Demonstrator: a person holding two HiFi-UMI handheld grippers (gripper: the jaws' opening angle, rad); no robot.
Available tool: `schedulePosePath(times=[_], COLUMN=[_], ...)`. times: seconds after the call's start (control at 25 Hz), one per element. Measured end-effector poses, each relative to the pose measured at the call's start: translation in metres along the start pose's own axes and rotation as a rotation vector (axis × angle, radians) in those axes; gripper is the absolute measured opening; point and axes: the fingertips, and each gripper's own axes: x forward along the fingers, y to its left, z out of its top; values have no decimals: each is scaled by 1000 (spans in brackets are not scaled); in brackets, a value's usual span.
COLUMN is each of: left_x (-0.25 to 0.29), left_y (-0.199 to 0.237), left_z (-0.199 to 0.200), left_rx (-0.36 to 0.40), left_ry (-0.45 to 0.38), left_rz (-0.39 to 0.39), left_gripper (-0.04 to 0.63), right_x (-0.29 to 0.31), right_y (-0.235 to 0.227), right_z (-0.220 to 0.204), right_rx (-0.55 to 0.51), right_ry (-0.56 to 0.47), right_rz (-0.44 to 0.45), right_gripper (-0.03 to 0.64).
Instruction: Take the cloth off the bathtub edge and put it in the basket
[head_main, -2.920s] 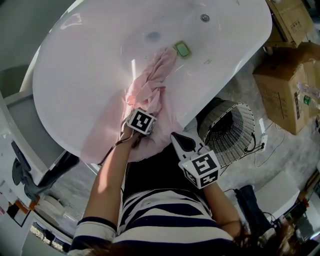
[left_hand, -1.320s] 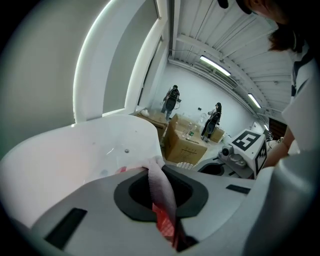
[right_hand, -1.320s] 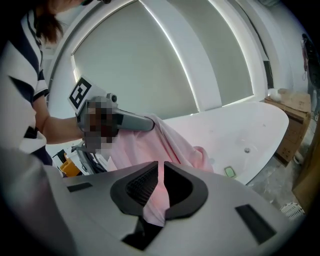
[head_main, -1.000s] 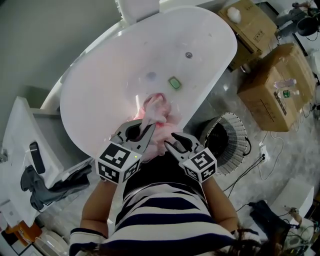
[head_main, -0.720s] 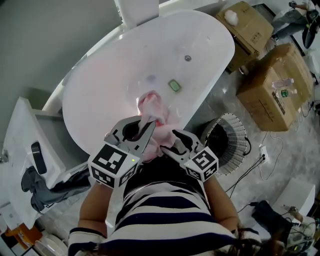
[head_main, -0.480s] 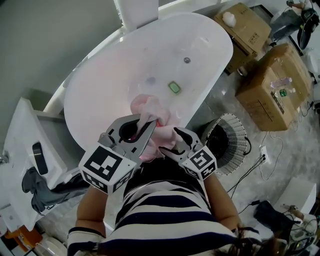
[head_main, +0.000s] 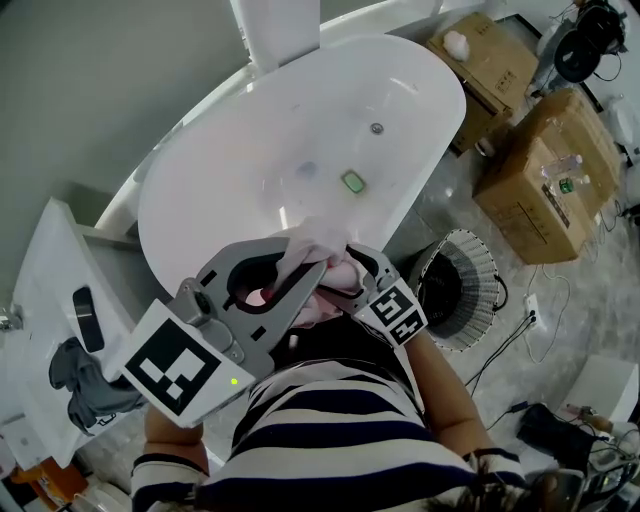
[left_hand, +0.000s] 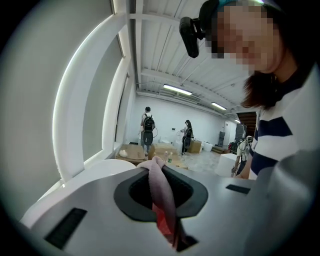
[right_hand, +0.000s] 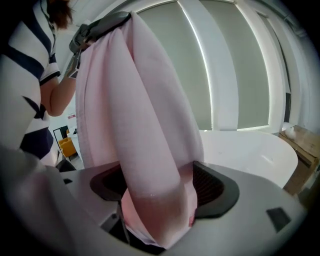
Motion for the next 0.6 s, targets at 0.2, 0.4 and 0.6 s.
schedulePosePath(times=[0.2,0.4,0.6], left_x=[-11,-21,-26], left_y=[-6,5,15], left_z=[1,-4,-8], left_rx=[17,-20,-38], left_ry=[1,-6,-17], left_rz=[1,23,42], left_gripper=[29,29,29], right_x=[19,30,29], right_y=[10,16,14], right_z=[11,10,10], right_rx=[3,43,63], right_ry=[-35,-48,-61], right_rz=[34,66,59], right_gripper=[368,342,130])
